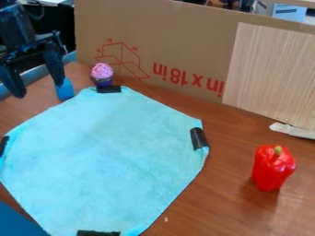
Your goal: Put the blue figure on the bottom edge of the cloth
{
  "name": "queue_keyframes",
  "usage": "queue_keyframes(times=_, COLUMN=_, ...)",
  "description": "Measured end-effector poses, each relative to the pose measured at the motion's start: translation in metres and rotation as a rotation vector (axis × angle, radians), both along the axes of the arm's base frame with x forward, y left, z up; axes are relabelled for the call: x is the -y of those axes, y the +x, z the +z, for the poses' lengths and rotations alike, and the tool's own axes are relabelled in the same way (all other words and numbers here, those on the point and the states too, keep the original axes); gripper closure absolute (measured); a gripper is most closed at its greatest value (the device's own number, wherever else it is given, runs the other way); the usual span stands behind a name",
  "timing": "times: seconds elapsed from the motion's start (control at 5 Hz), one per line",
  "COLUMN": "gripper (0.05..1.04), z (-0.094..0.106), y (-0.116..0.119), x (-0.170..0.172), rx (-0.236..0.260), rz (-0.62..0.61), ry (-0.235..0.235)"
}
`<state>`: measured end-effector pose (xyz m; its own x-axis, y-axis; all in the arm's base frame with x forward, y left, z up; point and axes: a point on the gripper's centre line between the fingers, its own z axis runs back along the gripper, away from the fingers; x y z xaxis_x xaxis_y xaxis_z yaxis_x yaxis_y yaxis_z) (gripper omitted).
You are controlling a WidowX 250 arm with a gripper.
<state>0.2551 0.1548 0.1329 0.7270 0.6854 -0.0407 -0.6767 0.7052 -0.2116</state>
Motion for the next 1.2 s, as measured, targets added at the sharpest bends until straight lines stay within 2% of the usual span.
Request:
queue_keyframes(times=0.2, gripper=0.083, z=-0.008, y=0.000, x=0.000, rx=-0.022, rz=0.003, ry=-0.017)
queue_keyframes(times=0.4, gripper=0.083, z=-0.020, y=0.010, x=-0.010, rx=-0.017, rz=0.030, ry=-0.001)
queue_keyframes(times=0.6, gripper=0.083, z=-0.025, y=0.022, x=-0.019, rx=0.012, rz=0.050, ry=0.020)
queue_keyframes(times=0.8, gripper=0.083, z=-0.026, y=0.034, x=-0.027, rx=0.084, rz=0.065, ry=0.065)
queue_keyframes(times=1.0, gripper=0.083, z=-0.035, y=0.042, x=-0.037, rx=0.137, rz=0.087, ry=0.174)
queue_keyframes(times=1.2, gripper=0.083, z=-0.045, y=0.053, x=-0.044, rx=0.227, rz=0.119, ry=0.269)
